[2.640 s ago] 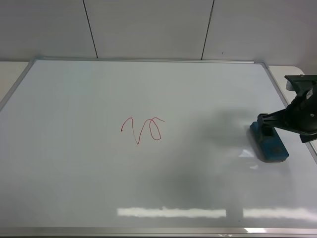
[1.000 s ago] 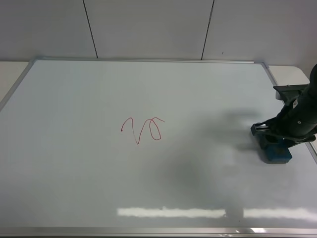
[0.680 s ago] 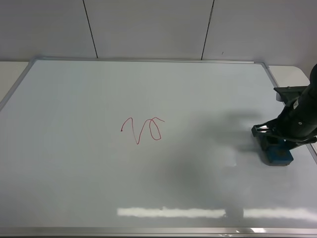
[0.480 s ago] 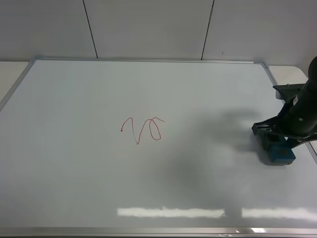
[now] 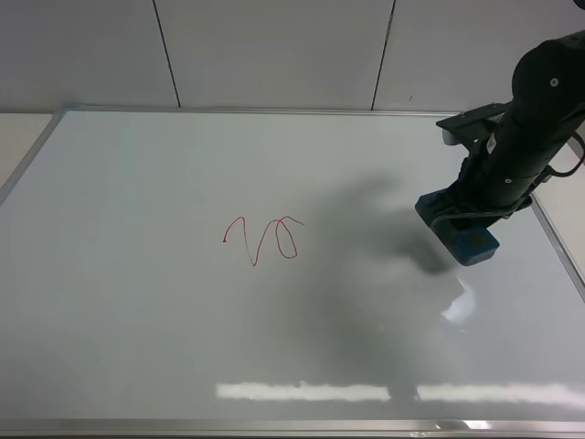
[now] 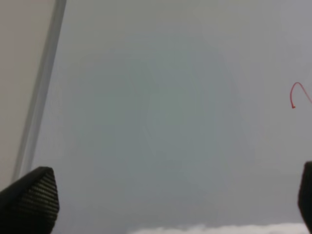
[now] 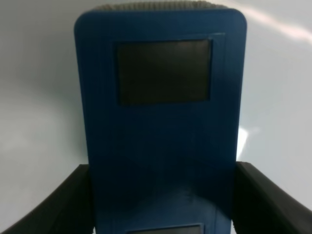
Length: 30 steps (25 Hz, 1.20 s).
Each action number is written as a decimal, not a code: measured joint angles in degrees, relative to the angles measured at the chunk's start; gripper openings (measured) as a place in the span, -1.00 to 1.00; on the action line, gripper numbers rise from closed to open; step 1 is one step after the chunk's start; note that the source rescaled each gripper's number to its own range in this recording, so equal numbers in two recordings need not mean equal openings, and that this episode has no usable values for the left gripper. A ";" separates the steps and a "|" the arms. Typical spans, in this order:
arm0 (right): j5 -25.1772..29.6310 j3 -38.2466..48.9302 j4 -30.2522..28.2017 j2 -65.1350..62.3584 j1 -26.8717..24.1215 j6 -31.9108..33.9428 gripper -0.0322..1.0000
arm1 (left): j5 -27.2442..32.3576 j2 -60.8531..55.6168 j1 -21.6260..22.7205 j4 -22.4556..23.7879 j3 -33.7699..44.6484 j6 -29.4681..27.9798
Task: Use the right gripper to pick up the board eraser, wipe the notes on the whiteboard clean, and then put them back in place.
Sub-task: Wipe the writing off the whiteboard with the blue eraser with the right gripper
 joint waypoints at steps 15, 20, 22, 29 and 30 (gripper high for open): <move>0.21 -0.77 1.33 0.00 12.70 -19.13 -0.90 | 0.00 0.00 0.00 0.00 0.00 0.00; 0.38 -3.52 1.33 0.07 16.69 -23.04 -0.90 | 0.00 0.00 0.00 0.00 0.00 0.00; 1.06 -5.54 1.33 0.82 18.17 -23.48 -0.90 | 0.00 0.00 0.00 0.00 0.00 0.00; 7.99 -14.95 1.28 9.32 23.02 -25.46 -0.90 | 0.00 0.00 0.00 0.00 0.00 0.00; 8.48 -16.36 1.32 10.60 23.54 -25.99 -0.90 | 0.00 0.00 0.00 0.00 0.00 0.00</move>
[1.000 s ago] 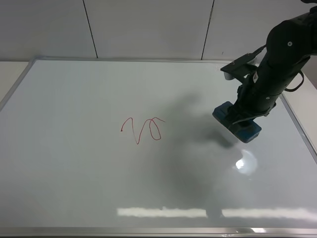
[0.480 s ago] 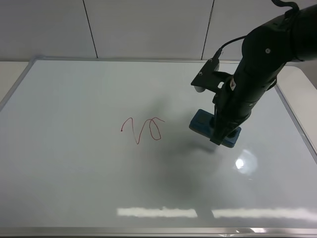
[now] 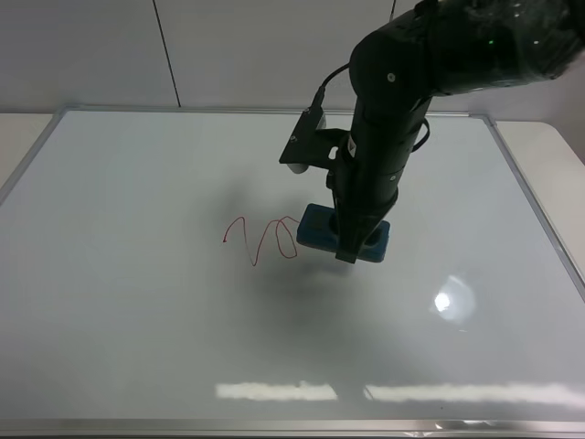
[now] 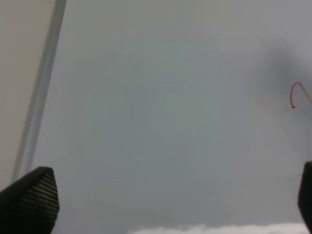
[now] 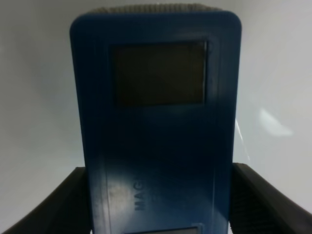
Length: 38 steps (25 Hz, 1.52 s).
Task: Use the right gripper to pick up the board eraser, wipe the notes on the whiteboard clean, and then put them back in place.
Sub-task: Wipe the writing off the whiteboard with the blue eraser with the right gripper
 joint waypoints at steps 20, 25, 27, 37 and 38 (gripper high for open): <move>-0.77 -15.16 -1.51 15.34 8.38 -3.11 -0.90 | 0.00 0.00 0.00 0.00 0.00 0.00; -2.44 -15.22 -1.44 17.30 9.11 -3.26 -0.90 | 0.00 0.00 0.00 0.00 0.00 0.00; -2.75 -15.29 -1.38 17.88 9.18 -3.26 -0.90 | 0.00 0.00 0.00 0.00 0.00 0.00; -3.35 -15.54 -1.38 18.33 9.18 -3.39 -0.90 | 0.00 0.00 0.00 0.00 0.00 0.00; -3.50 -15.54 -1.38 18.33 9.10 -3.38 -0.90 | 0.00 0.00 0.00 0.00 0.00 0.00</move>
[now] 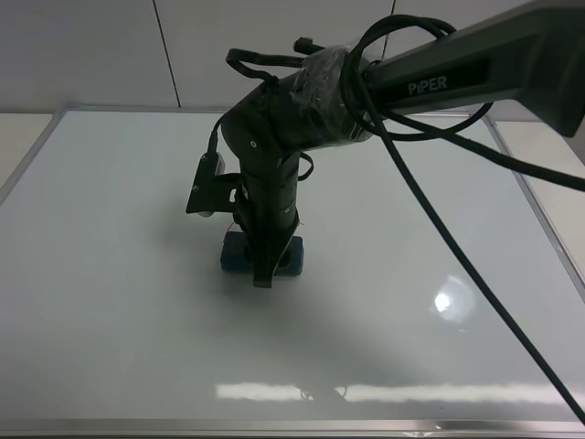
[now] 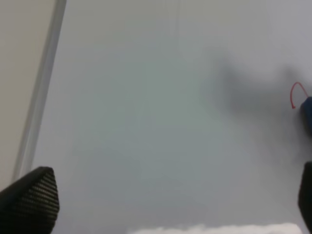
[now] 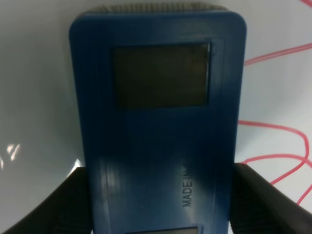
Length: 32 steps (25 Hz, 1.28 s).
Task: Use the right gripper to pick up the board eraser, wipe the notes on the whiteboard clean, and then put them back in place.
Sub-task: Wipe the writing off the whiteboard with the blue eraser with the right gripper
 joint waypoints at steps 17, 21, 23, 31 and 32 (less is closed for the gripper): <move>-5.69 -0.22 1.69 0.11 -12.67 0.00 -0.90 | 0.00 0.00 0.00 0.00 0.00 0.00; -5.06 -0.28 1.10 0.11 -15.62 0.00 -0.90 | 0.00 0.00 0.00 0.00 0.00 0.00; -5.06 -0.28 0.83 0.11 -15.67 0.00 -0.90 | 0.00 0.00 0.00 0.00 0.00 0.00; -5.06 -0.28 1.08 0.11 -15.12 -0.96 -0.90 | 0.00 0.00 0.00 0.00 0.00 0.00; -5.06 -0.28 0.64 0.11 -14.71 -1.19 -0.90 | 0.00 0.00 0.00 0.00 0.00 0.00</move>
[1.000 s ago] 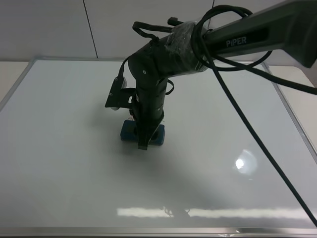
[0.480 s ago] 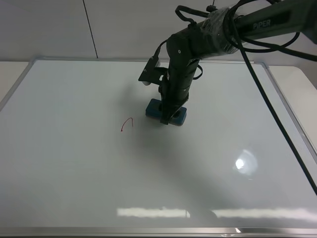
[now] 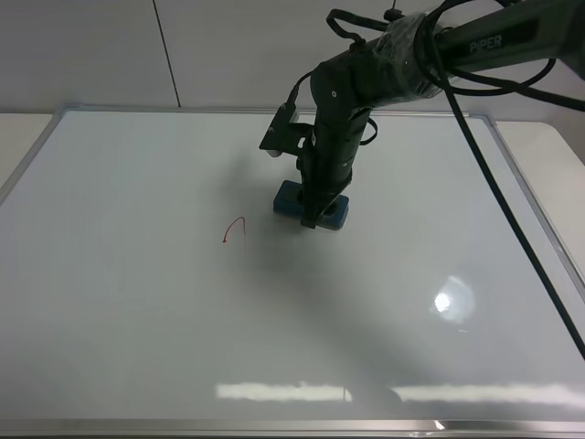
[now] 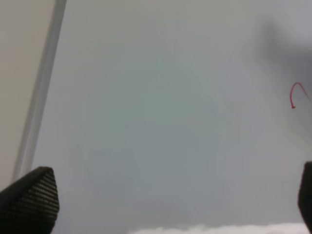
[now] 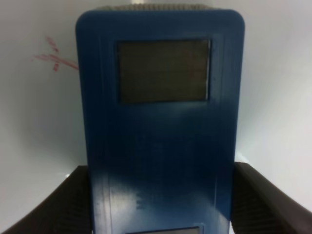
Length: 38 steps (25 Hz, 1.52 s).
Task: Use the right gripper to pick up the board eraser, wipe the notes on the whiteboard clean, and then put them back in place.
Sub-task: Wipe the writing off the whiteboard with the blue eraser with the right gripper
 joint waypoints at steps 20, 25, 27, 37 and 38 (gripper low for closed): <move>8.73 -18.42 1.78 10.73 17.63 -1.78 -0.90 | 0.00 0.00 0.00 0.00 0.00 0.00; 8.61 -18.55 2.66 10.87 20.15 -2.25 -0.90 | 0.00 0.00 0.00 0.00 0.00 0.00; 8.66 -18.55 2.79 10.93 20.30 -2.25 -0.90 | 0.00 0.00 0.00 0.00 0.00 0.00; 8.61 -18.55 4.85 10.93 18.87 -2.79 -0.90 | 0.00 0.00 0.00 0.00 0.00 0.00; 8.42 -18.55 5.87 10.93 18.13 -2.86 -0.90 | 0.00 0.00 0.00 0.00 0.00 0.00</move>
